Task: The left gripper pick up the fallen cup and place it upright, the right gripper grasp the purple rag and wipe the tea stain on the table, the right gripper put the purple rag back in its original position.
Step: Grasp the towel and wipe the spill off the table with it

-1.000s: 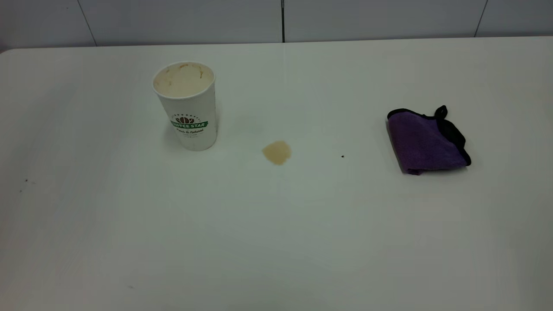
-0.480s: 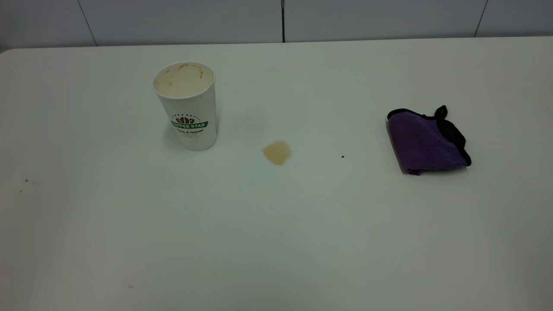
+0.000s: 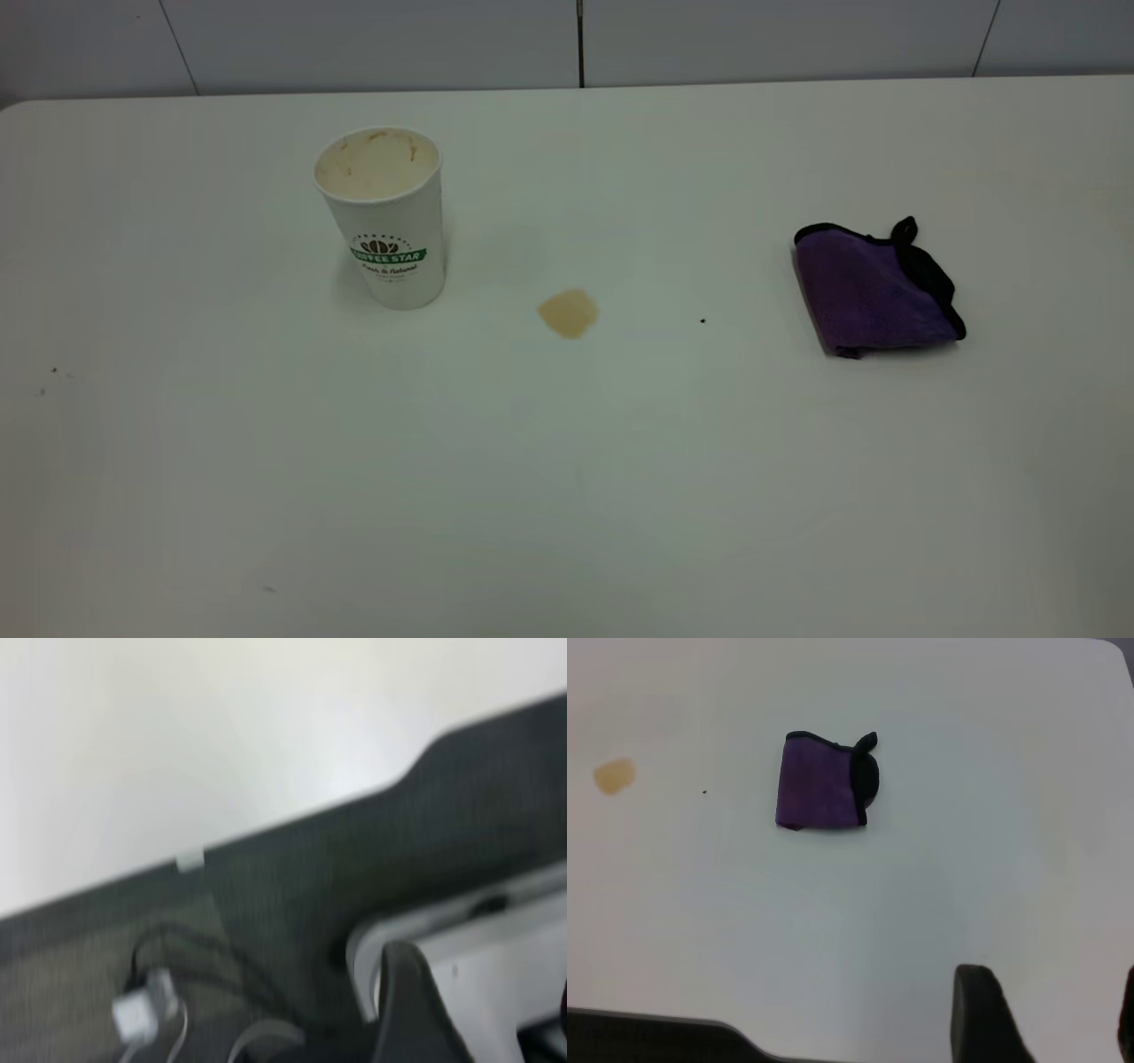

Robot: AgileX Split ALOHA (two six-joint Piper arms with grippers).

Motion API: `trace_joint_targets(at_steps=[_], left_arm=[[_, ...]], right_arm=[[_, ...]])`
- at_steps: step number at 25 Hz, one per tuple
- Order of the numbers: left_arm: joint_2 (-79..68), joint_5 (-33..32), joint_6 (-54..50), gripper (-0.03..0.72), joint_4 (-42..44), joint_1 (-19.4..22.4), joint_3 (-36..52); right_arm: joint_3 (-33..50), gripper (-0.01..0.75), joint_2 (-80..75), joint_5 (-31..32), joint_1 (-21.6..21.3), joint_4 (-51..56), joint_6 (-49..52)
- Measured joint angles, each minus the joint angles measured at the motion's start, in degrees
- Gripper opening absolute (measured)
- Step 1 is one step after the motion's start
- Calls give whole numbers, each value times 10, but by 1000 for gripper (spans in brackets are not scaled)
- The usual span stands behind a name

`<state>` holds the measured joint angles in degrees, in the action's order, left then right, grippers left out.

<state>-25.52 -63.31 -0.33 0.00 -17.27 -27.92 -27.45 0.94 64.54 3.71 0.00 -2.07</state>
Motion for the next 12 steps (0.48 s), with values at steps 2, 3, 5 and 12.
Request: trace_joint_targets(at_steps=[2,3,5,12], left_arm=[[45,-1,0,443,0,0,0],[70,-2,0,443,0,1,0],[113,-3,0,443,0,1,0],[223,-10,-1,443,0,64,0]], right_arm=[[0,405,0,0,0,0,0],[0,405,0,0,0,0,0],[0,405,0,0,0,0,0],[0,405,0,0,0,0,0]])
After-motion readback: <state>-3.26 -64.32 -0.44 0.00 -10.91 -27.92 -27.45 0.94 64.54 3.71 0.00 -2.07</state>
